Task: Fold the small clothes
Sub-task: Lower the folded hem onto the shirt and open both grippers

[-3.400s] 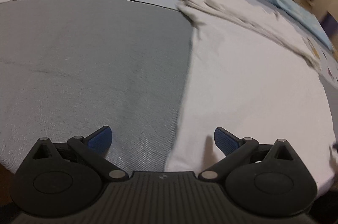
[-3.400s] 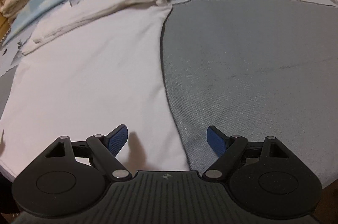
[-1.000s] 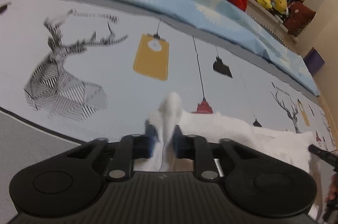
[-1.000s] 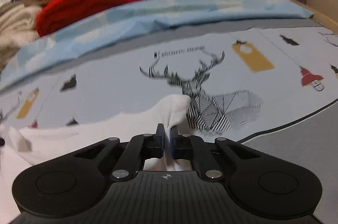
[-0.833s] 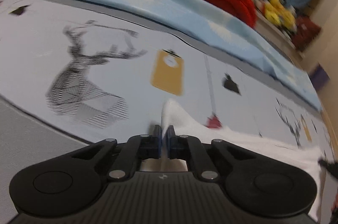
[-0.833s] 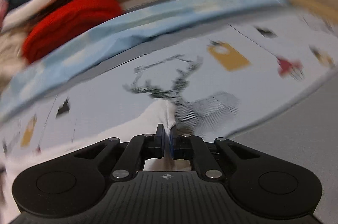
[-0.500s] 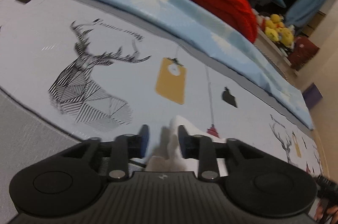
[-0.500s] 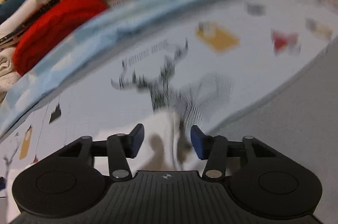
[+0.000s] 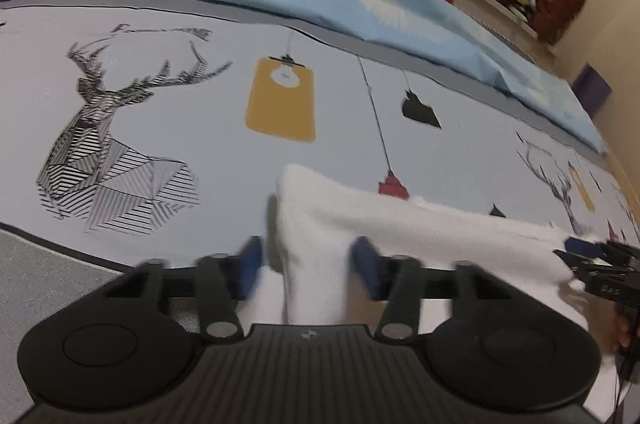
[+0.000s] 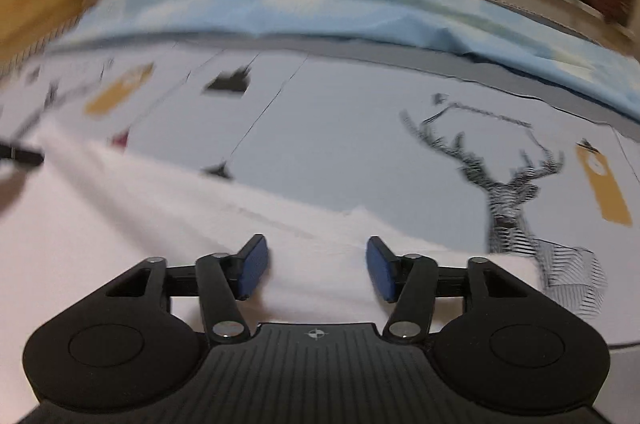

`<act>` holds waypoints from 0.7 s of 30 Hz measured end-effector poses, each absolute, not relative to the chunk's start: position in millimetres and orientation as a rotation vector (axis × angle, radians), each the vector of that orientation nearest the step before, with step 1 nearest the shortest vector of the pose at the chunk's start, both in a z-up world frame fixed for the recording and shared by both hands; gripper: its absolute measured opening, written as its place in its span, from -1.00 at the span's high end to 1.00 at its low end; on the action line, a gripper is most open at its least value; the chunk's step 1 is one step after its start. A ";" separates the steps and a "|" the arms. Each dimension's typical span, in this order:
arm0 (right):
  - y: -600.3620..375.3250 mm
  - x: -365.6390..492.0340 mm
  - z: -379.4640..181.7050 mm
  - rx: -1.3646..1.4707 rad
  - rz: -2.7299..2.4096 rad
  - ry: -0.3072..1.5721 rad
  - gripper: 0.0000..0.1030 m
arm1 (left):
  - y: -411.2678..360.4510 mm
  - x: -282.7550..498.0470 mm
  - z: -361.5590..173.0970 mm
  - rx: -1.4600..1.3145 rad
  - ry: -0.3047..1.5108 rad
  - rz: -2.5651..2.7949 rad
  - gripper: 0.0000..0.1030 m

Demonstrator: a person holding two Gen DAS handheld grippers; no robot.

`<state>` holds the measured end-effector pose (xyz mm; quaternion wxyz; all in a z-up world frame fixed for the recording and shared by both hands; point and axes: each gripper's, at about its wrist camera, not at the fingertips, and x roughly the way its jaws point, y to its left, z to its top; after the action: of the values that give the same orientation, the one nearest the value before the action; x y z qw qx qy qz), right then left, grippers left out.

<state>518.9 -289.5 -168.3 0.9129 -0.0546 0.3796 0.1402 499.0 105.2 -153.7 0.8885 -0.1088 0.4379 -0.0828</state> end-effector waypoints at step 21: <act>-293.6 515.6 -148.1 -0.116 0.142 0.675 -0.03 | 114.1 496.5 -149.7 -0.230 0.905 -0.124 -0.29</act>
<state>515.6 -293.6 -148.1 0.9395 -0.0566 0.3307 0.0694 496.5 114.1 -149.7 0.8910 -0.1108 0.4361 -0.0600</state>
